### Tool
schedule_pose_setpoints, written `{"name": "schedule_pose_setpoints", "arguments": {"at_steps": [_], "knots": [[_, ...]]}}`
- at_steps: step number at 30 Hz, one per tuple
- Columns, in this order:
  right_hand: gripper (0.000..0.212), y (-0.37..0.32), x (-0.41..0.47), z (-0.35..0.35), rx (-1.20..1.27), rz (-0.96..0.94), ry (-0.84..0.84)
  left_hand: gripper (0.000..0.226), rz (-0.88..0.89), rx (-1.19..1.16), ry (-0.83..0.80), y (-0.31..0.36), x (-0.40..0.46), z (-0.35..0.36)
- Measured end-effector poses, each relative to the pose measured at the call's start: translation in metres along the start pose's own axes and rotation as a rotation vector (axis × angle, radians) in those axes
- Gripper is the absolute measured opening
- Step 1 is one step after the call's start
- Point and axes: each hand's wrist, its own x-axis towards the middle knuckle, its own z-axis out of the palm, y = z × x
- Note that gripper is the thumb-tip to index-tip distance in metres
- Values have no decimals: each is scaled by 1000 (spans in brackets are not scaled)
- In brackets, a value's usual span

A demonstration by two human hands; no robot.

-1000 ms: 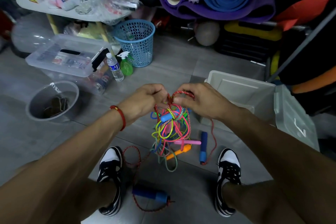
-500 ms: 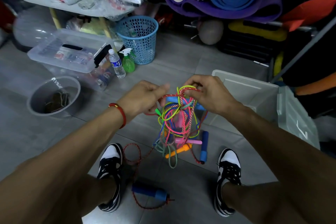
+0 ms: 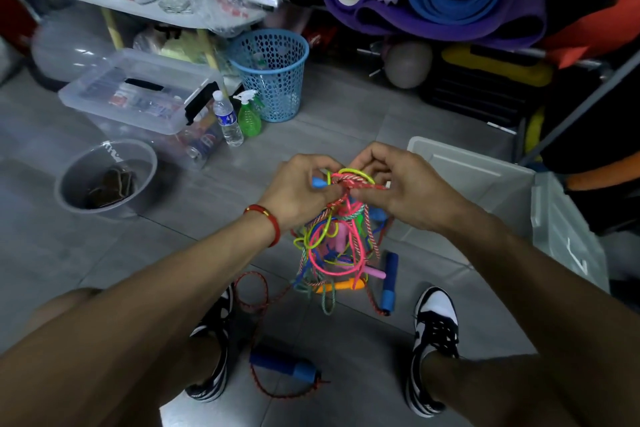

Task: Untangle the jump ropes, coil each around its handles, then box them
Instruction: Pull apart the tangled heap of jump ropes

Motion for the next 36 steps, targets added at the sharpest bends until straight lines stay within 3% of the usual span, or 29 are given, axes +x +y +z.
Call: {"name": "schedule_pose_setpoints", "arguments": {"at_steps": [2,4,8,16,20,27,31,36], "knots": [[32,-1,-7,-6,77,75,-144,19,-1,-50,11,-2,1,0],[22,-3,-14,-9,252,173,-220,22,19,-109,18,-1,-1,-2],[18,-1,-14,-9,439,266,-46,29,108,-219,-50,8,-6,-6],[7,2,-3,4,183,164,93,19,230,-236,-141,12,-6,-10],[13,-4,-2,7,272,256,93,30,213,-214,-146,7,-4,-11],[8,0,1,9,371,490,16,19,220,-250,-244,11,-13,-4],[8,4,5,11,457,509,120,19,211,-203,-250,9,-12,-5],[12,5,6,-2,556,505,90,21,93,-197,-321,11,-10,-18]]}}
